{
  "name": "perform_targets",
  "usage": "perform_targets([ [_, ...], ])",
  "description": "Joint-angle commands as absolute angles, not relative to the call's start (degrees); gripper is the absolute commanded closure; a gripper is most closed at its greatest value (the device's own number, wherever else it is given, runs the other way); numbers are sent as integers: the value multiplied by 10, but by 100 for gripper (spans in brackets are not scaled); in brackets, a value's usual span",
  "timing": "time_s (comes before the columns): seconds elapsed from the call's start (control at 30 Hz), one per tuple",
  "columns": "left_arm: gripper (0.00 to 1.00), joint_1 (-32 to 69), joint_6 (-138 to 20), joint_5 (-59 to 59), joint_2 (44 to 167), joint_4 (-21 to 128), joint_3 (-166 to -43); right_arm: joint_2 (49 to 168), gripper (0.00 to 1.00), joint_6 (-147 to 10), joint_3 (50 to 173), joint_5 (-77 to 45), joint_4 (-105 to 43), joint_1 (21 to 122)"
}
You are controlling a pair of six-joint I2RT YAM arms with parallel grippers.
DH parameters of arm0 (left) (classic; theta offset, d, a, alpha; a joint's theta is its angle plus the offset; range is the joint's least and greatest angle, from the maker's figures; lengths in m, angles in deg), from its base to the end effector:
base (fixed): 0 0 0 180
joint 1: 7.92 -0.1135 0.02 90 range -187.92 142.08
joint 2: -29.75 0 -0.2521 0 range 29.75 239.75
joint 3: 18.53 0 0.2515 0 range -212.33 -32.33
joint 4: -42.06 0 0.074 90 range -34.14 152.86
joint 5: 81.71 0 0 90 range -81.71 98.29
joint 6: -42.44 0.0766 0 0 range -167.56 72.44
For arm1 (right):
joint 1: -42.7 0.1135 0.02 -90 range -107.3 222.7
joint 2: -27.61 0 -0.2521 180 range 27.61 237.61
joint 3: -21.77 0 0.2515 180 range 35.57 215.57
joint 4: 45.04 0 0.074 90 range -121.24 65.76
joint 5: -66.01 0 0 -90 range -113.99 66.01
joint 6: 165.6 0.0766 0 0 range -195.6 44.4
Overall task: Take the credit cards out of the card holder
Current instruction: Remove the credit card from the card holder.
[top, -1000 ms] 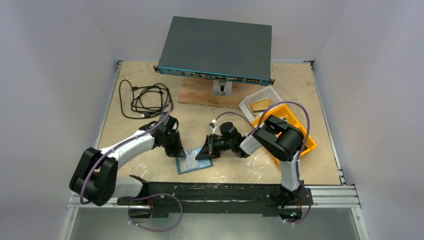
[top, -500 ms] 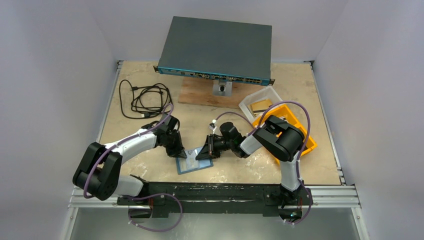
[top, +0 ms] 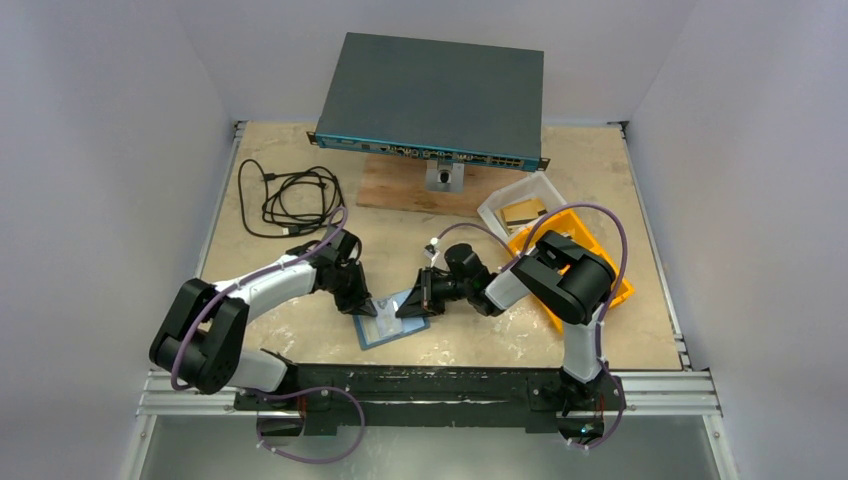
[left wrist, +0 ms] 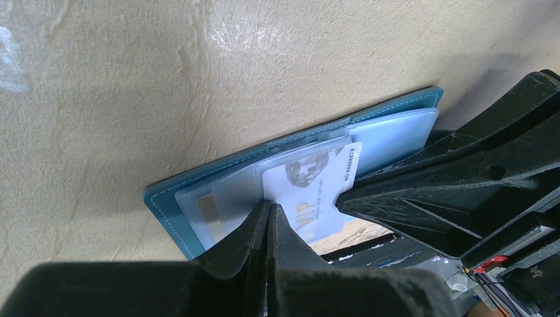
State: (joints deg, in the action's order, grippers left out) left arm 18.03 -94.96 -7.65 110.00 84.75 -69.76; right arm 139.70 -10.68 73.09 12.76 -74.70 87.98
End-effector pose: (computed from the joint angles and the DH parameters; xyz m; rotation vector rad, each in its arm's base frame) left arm 0.2098 -0.1255 0.0998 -0.4898 2.9480 -0.6227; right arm 0.2162 0.2834 0.0577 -0.0359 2.5733 1.6518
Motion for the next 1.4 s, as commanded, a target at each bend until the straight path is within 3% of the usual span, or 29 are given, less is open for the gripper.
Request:
perform_targets([
  [0.0, 100, 181, -936, 0, 1125, 883, -680, 1379, 100, -124, 715, 115, -726, 869],
  [0.73, 100, 181, -932, 4, 1133, 883, -680, 1364, 100, -134, 711, 101, -711, 866],
  [0.87, 100, 181, -931, -1, 1136, 879, -680, 1379, 74, -131, 719, 119, -729, 866],
  [0.97, 100, 182, -929, -5, 1140, 877, -681, 1390, 69, -131, 730, 125, -731, 868],
  [1.13, 100, 184, -930, -9, 1146, 874, -685, 1405, 76, -123, 745, 133, -741, 873],
  [1.3, 100, 184, -934, 2, 1148, 883, -685, 1396, 98, -122, 740, 132, -731, 871],
  [1.37, 100, 184, -936, 13, 1146, 890, -684, 1378, 100, -133, 729, 118, -713, 864],
])
